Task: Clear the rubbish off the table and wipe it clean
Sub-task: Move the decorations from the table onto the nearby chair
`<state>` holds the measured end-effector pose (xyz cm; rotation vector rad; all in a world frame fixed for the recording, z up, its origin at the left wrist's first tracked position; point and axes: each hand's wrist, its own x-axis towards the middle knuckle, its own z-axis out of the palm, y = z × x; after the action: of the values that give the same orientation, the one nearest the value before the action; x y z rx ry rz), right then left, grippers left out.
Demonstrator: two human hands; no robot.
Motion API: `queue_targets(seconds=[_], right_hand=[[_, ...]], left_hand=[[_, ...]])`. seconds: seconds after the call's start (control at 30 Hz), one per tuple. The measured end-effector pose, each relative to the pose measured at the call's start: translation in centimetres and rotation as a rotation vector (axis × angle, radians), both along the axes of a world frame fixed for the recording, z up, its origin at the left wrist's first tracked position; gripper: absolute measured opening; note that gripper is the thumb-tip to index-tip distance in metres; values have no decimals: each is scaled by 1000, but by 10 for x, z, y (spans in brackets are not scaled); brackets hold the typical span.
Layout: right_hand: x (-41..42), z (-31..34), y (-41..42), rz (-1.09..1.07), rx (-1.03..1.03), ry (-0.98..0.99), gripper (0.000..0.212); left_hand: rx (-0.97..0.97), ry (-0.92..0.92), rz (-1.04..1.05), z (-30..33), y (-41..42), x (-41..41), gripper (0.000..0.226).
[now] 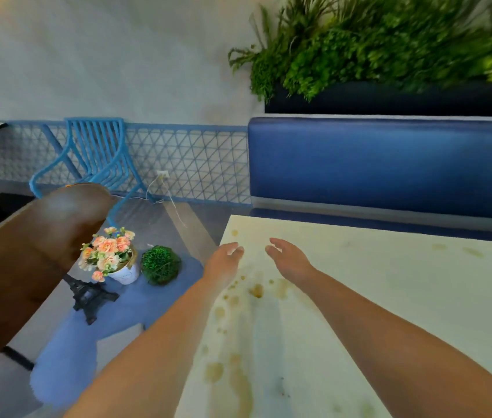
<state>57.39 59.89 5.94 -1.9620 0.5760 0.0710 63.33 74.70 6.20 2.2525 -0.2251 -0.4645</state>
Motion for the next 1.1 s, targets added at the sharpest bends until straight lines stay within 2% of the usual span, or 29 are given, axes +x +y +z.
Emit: queue_targets(seconds=[0.23,0.47,0.6,0.87,1.1], right_hand=[[-143,29,-106,-143,-93,3,46],[-260,41,-189,-305,-93,-5,46],[-307,47,-226,-402,-124,3,45],[-377,62,-298,-638,-135,23,46],[-420,44,-366,-779,-145,28,46]], left_hand=[[23,-9,-176,37,-112,-114,46],[-17,-4,-368,47,-217,-210,34],[-29,15,-455,56,-264,-246,44],[-15,-52,-697,75,-365,-295,44],[26,-65,-833,56,-435,-332,47]])
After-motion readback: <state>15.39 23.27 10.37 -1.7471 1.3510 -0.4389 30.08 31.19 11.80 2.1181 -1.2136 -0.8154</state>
